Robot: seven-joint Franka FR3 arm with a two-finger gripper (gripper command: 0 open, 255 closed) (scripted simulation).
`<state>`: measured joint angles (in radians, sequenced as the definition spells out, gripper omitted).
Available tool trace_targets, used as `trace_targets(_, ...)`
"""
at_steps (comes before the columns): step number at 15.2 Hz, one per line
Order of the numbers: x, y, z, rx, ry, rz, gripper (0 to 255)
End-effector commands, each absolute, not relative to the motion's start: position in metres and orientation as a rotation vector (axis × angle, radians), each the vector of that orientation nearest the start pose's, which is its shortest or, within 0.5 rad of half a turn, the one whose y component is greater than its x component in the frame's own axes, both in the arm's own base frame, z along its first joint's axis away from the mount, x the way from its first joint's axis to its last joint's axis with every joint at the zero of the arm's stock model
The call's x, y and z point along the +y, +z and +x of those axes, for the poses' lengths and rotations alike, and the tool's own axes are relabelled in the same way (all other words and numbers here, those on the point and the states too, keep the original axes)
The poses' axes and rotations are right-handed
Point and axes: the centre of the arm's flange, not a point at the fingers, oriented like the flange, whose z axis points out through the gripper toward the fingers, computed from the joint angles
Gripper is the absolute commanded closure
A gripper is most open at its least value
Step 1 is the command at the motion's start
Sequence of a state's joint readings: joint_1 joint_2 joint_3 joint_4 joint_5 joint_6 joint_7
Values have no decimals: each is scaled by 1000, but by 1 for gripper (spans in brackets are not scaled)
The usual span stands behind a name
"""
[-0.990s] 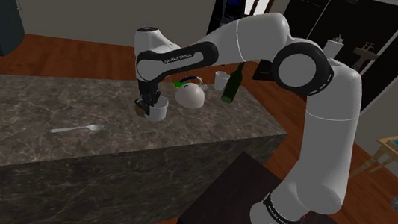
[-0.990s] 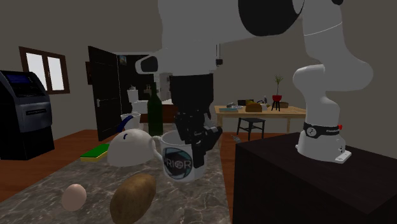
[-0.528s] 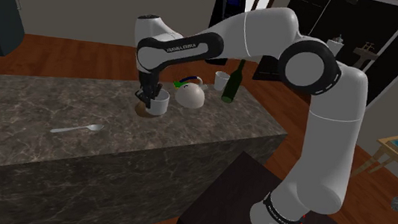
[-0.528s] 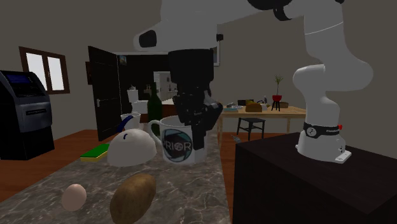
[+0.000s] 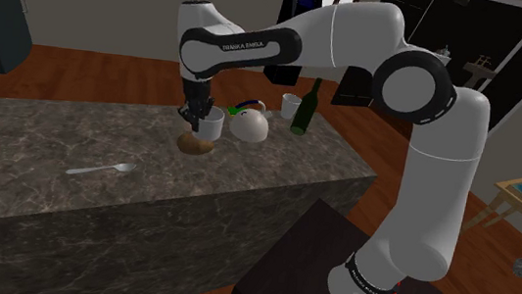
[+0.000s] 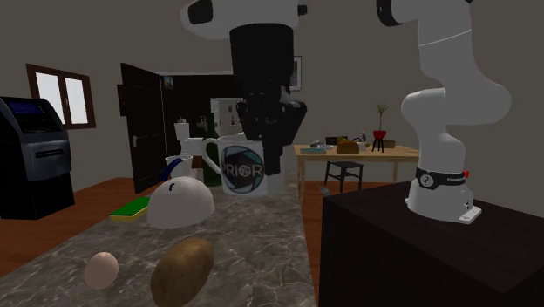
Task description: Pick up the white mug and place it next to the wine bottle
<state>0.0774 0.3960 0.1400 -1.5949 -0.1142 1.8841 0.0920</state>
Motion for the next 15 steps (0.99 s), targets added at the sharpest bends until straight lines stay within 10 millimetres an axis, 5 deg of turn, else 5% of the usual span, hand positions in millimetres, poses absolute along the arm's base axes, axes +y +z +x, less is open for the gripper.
trace_targets(1,124,407,647,-253,150,-3196,255)
trace_targets(15,124,481,647,-253,150,-3196,255)
